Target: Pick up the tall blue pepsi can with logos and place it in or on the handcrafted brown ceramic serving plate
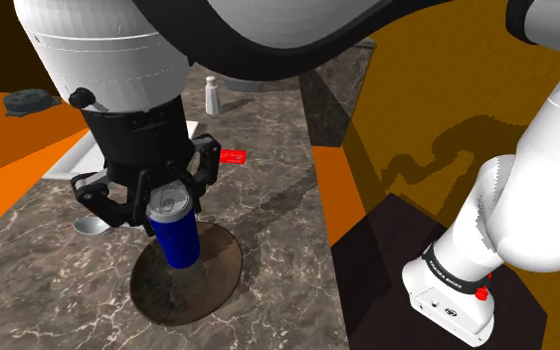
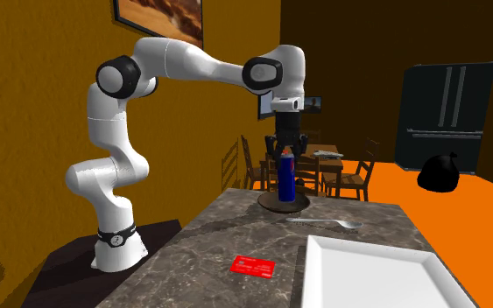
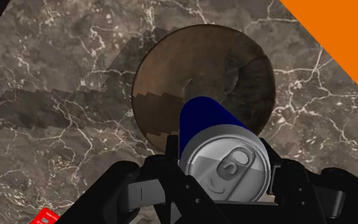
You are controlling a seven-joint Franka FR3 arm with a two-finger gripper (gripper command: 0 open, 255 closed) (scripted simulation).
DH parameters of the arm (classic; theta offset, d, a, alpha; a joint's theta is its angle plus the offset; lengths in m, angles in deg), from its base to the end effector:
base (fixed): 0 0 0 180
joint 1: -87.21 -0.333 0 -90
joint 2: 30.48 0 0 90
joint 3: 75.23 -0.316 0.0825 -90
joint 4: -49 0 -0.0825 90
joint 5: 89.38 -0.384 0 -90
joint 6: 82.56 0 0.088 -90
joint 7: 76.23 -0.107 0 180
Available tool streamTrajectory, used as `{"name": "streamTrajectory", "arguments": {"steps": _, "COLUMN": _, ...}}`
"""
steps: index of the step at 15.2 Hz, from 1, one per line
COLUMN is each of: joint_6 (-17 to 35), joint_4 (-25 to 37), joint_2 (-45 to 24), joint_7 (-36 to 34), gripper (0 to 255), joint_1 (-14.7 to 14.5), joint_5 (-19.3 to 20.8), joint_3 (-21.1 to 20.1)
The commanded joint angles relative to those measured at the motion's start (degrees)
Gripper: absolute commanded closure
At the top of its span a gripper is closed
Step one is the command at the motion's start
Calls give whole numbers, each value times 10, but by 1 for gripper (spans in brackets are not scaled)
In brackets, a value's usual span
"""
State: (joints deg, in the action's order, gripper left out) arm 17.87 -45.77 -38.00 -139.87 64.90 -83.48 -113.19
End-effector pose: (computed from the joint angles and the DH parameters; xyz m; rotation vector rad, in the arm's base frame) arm 0.3197 0.5025 0.5401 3.1273 -0.0687 0.0254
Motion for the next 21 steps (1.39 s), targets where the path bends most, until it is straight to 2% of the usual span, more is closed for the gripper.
{"name": "streamTrajectory", "arguments": {"steps": 1, "joint_6": 1, "joint_4": 0, "joint_2": 0, "joint_7": 0, "gripper": 255, "joint_1": 0, "joint_5": 0, "joint_3": 0}}
{"name": "streamTrajectory", "arguments": {"steps": 5, "joint_6": 1, "joint_4": 0, "joint_2": 0, "joint_7": 0, "gripper": 255, "joint_1": 0, "joint_5": 0, "joint_3": 0}}
{"name": "streamTrajectory", "arguments": {"steps": 6, "joint_6": 1, "joint_4": -1, "joint_2": 0, "joint_7": 0, "gripper": 0, "joint_1": 0, "joint_5": 0, "joint_3": 0}}
{"name": "streamTrajectory", "arguments": {"steps": 11, "joint_6": 1, "joint_4": -1, "joint_2": 0, "joint_7": 0, "gripper": 0, "joint_1": 0, "joint_5": 0, "joint_3": 0}}
{"name": "streamTrajectory", "arguments": {"steps": 15, "joint_6": -75, "joint_4": 84, "joint_2": -11, "joint_7": -3, "gripper": 0, "joint_1": -8, "joint_5": 6, "joint_3": -3}}
{"name": "streamTrajectory", "arguments": {"steps": 21, "joint_6": -75, "joint_4": 84, "joint_2": -11, "joint_7": -3, "gripper": 0, "joint_1": -8, "joint_5": 6, "joint_3": -3}}
